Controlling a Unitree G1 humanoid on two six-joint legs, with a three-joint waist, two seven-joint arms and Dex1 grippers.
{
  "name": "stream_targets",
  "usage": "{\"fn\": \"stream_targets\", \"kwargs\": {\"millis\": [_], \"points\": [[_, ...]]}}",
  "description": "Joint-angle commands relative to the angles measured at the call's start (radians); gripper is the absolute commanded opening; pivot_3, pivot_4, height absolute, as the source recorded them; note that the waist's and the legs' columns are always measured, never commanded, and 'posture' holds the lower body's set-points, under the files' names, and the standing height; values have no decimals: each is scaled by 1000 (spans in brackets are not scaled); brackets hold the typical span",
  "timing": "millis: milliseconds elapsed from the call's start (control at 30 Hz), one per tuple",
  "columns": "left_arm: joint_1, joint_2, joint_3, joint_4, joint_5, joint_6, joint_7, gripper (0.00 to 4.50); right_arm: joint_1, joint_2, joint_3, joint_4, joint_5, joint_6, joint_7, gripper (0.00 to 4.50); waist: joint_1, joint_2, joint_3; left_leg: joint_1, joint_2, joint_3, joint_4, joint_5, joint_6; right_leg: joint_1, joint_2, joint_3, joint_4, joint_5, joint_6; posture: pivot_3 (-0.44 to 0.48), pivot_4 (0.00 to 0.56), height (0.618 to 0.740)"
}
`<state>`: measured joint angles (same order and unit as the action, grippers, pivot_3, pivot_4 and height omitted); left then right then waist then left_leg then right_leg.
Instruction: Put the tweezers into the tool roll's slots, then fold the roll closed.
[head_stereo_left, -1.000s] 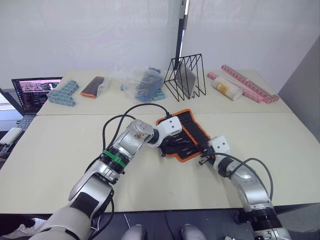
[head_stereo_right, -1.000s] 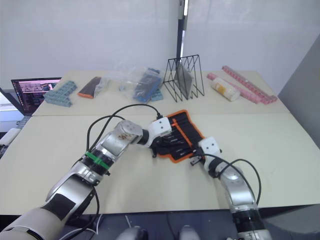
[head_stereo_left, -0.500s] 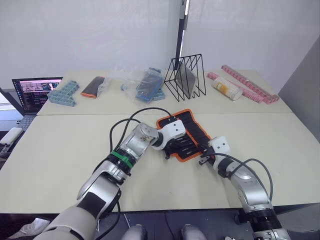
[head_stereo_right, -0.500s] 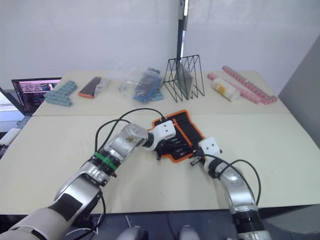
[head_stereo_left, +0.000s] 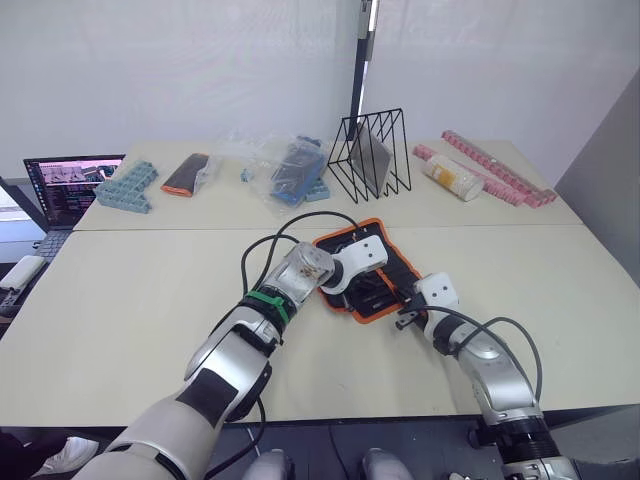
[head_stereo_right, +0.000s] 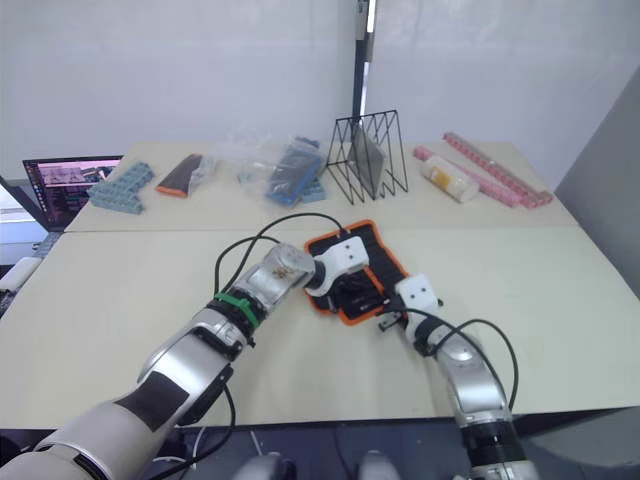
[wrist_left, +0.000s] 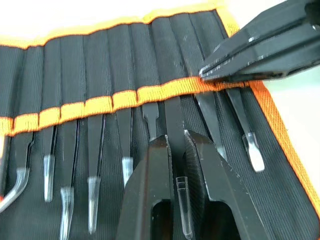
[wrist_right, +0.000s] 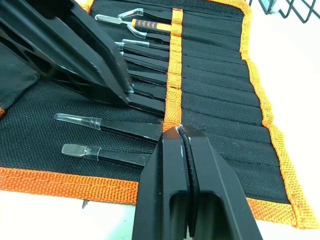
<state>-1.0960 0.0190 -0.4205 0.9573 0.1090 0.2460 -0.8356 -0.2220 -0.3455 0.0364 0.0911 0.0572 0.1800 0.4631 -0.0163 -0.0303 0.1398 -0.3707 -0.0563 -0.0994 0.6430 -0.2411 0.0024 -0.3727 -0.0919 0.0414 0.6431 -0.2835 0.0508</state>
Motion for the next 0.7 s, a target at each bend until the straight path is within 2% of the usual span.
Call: {"fn": "stream_targets", "kwargs": {"millis": [33, 300, 500, 567, 700], "points": [[-52, -39, 27, 71, 18, -75, 35, 13, 35, 14, 50, 41, -23, 66, 5, 0, -2, 0, 0, 0, 0, 0, 0, 0, 0, 0, 0, 0, 0, 0, 0, 0, 150, 740], [-106, -82, 69, 200, 40, -150, 99, 13, 39, 15, 46, 31, -25, 75, 2, 0, -1, 0, 0, 0, 0, 0, 0, 0, 0, 0, 0, 0, 1, 0, 0, 0, 150, 740], [-111, -92, 100, 219, 49, -171, 111, 13, 36, 14, 46, 29, -25, 81, 3, 0, 0, 0, 0, 0, -1, 0, 0, 0, 0, 0, 0, 0, 2, 0, 1, 0, 150, 740], [-105, -87, 115, 209, 42, -158, 112, 937, 34, 15, 48, 32, -25, 81, 5, 0, 0, 0, 0, 0, -1, 0, 1, 0, 0, 0, 0, 0, 2, 0, 1, 0, 150, 740], [-84, -41, 142, 147, 26, -126, 67, 2145, 22, 13, 50, 41, -25, 79, 11, 0, -4, 0, 0, 0, -1, 0, 1, 0, 0, 0, 0, 0, 2, 0, 1, 0, 150, 740]]}}
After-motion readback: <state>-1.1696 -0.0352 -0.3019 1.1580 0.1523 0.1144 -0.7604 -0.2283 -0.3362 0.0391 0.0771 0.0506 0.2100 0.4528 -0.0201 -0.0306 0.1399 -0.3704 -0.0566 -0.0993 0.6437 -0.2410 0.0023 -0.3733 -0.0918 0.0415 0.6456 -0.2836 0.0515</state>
